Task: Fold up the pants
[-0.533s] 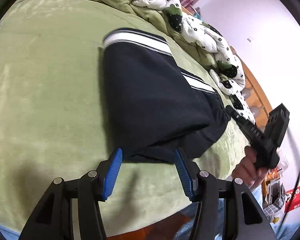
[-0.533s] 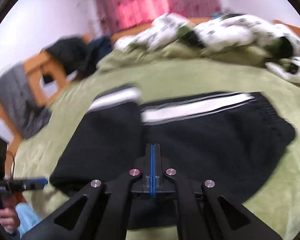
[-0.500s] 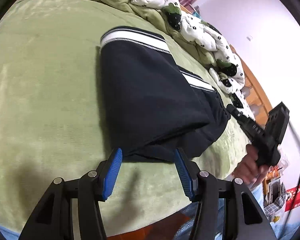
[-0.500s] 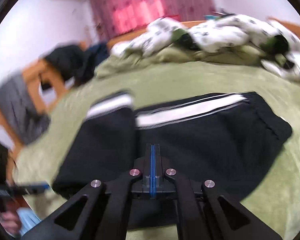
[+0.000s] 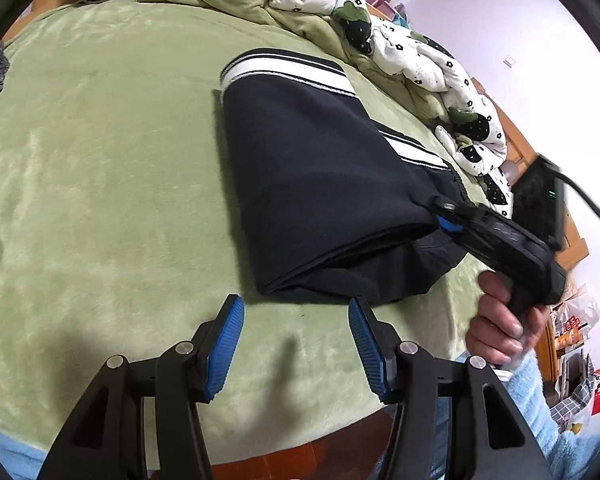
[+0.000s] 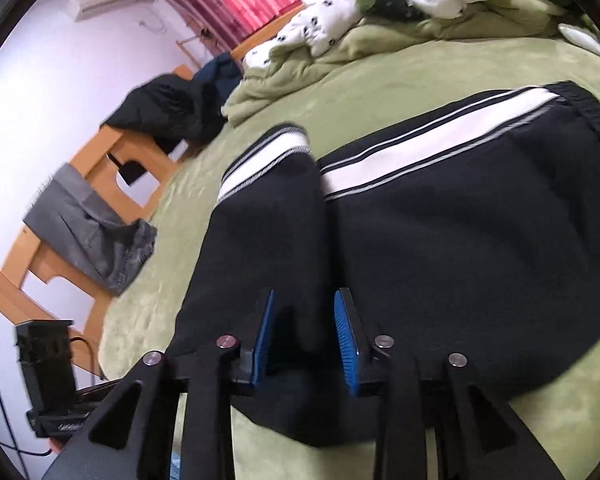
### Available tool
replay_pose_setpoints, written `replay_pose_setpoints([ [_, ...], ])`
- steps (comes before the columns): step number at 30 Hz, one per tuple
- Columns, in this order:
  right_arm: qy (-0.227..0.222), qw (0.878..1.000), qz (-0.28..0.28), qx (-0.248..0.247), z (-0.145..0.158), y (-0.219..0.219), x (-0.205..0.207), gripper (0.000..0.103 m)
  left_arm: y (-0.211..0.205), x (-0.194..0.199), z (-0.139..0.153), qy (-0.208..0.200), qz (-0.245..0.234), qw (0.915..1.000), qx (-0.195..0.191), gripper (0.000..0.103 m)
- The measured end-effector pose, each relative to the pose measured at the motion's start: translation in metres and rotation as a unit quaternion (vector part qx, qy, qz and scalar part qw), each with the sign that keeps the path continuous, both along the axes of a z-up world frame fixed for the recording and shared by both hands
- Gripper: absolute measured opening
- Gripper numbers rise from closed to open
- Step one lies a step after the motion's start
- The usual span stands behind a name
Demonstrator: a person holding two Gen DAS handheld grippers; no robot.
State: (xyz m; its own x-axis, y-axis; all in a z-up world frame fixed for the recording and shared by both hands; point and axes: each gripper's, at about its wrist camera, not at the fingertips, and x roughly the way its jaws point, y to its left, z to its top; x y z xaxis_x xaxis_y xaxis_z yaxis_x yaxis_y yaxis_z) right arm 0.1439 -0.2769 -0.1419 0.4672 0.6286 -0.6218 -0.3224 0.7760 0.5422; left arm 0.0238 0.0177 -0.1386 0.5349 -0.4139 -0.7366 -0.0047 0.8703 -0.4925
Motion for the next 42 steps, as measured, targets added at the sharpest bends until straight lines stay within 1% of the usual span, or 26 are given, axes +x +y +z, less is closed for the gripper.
replay_pose_setpoints([
  [1, 0.002, 1.0, 0.002, -0.006, -0.002, 0.008, 0.002, 0.037, 0.004, -0.001, 0.0, -0.001, 0.002, 1.0, -0.002, 0.052],
  [2, 0.006, 1.0, 0.001, -0.016, -0.005, 0.017, 0.005, 0.036, 0.009, -0.004, 0.001, -0.002, 0.006, 1.0, -0.004, 0.052],
  [3, 0.009, 1.0, -0.005, -0.025, -0.007, 0.022, 0.006, 0.021, 0.009, -0.004, 0.001, -0.002, 0.009, 0.9999, -0.005, 0.052],
  [4, 0.005, 1.0, -0.013, -0.028, -0.009, 0.024, 0.007, 0.015, 0.012, -0.005, 0.0, 0.0, 0.011, 0.9999, -0.006, 0.052],
  [5, -0.004, 1.0, -0.014, -0.024, -0.006, 0.024, 0.007, 0.012, 0.015, -0.006, -0.001, 0.001, 0.012, 0.9999, -0.008, 0.052],
  [6, -0.02, 1.0, -0.013, -0.019, 0.001, 0.022, 0.004, 0.011, 0.017, -0.008, -0.003, 0.003, 0.013, 0.9998, -0.013, 0.052],
  [8, -0.066, 0.997, -0.024, -0.023, 0.024, 0.017, -0.003, 0.011, 0.017, -0.008, -0.005, 0.005, 0.014, 0.9997, -0.021, 0.052],
  [10, -0.096, 0.994, -0.038, -0.027, 0.046, 0.007, -0.004, 0.011, 0.015, -0.007, -0.006, 0.004, 0.011, 0.9995, -0.028, 0.052],
  [13, -0.126, 0.99, -0.057, -0.037, 0.074, -0.014, 0.002, 0.011, 0.002, -0.003, -0.004, -0.004, -0.003, 0.9995, -0.031, 0.052],
  [15, -0.143, 0.985, -0.075, -0.06, 0.085, -0.031, 0.008, 0.01, -0.013, 0.002, -0.003, -0.006, -0.023, 0.9994, -0.024, 0.052],
  [18, -0.151, 0.979, -0.104, -0.089, 0.091, -0.069, 0.022, 0.01, -0.038, 0.01, 0.0, -0.011, -0.05, 0.9987, 0.005, 0.052],
  [21, -0.159, 0.971, -0.141, -0.113, 0.091, -0.111, 0.033, 0.009, -0.06, 0.019, 0.001, -0.012, -0.071, 0.9972, 0.02, 0.052],
  [23, -0.16, 0.965, -0.166, -0.127, 0.087, -0.138, 0.038, 0.007, -0.072, 0.026, 0.0, -0.008, -0.083, 0.9964, 0.016, 0.052],
  [24, -0.148, 0.964, -0.18, -0.13, 0.079, -0.157, 0.043, 0.006, -0.076, 0.028, -0.001, -0.008, -0.089, 0.9959, 0.014, 0.052],
  [26, -0.127, 0.965, -0.189, -0.132, 0.061, -0.177, 0.049, 0.006, -0.088, 0.034, -0.002, -0.007, -0.096, 0.9952, 0.017, 0.052],
  [28, -0.1, 0.964, -0.191, -0.156, 0.035, -0.191, 0.052, 0.006, -0.098, 0.039, -0.002, -0.004, -0.102, 0.9946, 0.018, 0.052],
  [30, -0.091, 0.965, -0.19, -0.156, 0.016, -0.201, 0.048, 0.005, -0.107, 0.041, -0.002, -0.003, -0.115, 0.9931, 0.02, 0.052],
  [32, -0.088, 0.967, -0.193, -0.143, 0.006, -0.207, 0.043, 0.005, -0.12, 0.043, -0.004, 0.002, -0.143, 0.9891, 0.036, 0.052],
  [33, -0.09, 0.967, -0.196, -0.134, 0.006, -0.209, 0.041, 0.005, -0.127, 0.043, -0.006, 0.004, -0.155, 0.9862, 0.058, 0.052],
  [34, -0.091, 0.967, -0.198, -0.129, 0.007, -0.21, 0.037, 0.005, -0.135, 0.043, -0.006, -0.003, -0.159, 0.9843, 0.076, 0.052],
  [35, -0.093, 0.968, -0.201, -0.121, 0.01, -0.212, 0.035, 0.005, -0.139, 0.043, -0.005, -0.008, -0.163, 0.9829, 0.085, 0.052],
  [37, -0.098, 0.968, -0.199, -0.121, 0.014, -0.211, 0.03, 0.005, -0.154, 0.047, -0.006, -0.008, -0.174, 0.9782, 0.113, 0.052],
  [39, -0.104, 0.967, -0.196, -0.124, 0.018, -0.212, 0.026, 0.004, -0.167, 0.053, -0.008, -0.008, -0.175, 0.9759, 0.13, 0.052],
  [41, -0.102, 0.967, -0.195, -0.126, 0.018, -0.212, 0.024, 0.003, -0.179, 0.06, -0.013, 0.0, -0.164, 0.9725, 0.165, 0.051],
  [42, -0.1, 0.967, -0.198, -0.124, 0.017, -0.212, 0.024, 0.003, -0.178, 0.062, -0.013, -0.011, -0.14, 0.9736, 0.18, 0.045],
])
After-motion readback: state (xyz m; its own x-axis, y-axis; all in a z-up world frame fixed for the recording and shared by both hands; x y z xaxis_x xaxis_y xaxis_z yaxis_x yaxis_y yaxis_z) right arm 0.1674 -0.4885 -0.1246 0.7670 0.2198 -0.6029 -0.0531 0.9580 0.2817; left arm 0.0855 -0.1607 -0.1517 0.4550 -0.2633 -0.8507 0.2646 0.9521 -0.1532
